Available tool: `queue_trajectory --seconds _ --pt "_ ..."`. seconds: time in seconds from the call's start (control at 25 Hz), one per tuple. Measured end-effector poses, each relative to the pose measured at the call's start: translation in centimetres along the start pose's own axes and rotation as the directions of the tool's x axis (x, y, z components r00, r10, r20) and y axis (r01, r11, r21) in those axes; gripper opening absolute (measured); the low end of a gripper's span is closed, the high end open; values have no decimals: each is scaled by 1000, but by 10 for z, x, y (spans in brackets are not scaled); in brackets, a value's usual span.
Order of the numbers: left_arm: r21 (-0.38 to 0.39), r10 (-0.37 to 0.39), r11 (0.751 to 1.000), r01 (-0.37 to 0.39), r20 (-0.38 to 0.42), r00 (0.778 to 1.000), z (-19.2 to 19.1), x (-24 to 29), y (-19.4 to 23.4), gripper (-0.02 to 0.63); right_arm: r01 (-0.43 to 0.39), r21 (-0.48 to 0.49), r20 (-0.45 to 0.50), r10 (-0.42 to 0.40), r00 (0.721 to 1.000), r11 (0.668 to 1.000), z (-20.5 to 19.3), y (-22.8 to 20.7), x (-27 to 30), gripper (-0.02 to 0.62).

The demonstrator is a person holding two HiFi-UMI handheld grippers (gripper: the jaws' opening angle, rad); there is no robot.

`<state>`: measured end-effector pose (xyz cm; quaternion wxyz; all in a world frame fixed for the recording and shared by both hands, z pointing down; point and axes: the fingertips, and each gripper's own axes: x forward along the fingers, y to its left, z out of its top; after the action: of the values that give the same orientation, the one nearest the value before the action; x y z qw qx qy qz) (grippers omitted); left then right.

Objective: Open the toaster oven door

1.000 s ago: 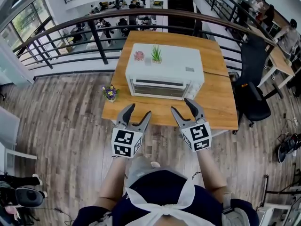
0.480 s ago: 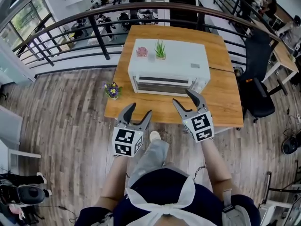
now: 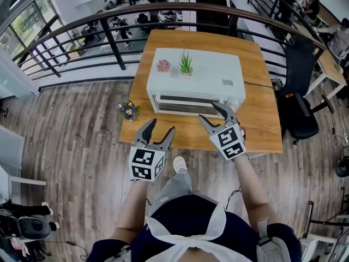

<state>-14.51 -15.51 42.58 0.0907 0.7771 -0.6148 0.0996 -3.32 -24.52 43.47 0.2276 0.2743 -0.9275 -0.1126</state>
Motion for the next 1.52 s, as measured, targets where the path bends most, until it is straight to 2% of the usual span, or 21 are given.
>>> queue_trajectory --seconds 0.2,0.72,0.92,1.52 --pt "12 -10 1000 10 -1 1000 8 20 5 272 -23 -17 -65 22 998 1000 -20 -13 20 237" --pt "13 -15 1000 16 -31 999 9 42 14 272 -66 6 -158 66 985 998 -49 -27 45 201" --pt "8 -12 1000 13 -39 999 6 43 17 272 -49 6 -145 49 988 999 -51 -29 45 181" --pt "2 -9 1000 9 -61 998 -7 38 27 272 -33 17 -141 35 989 999 -54 -23 43 179"
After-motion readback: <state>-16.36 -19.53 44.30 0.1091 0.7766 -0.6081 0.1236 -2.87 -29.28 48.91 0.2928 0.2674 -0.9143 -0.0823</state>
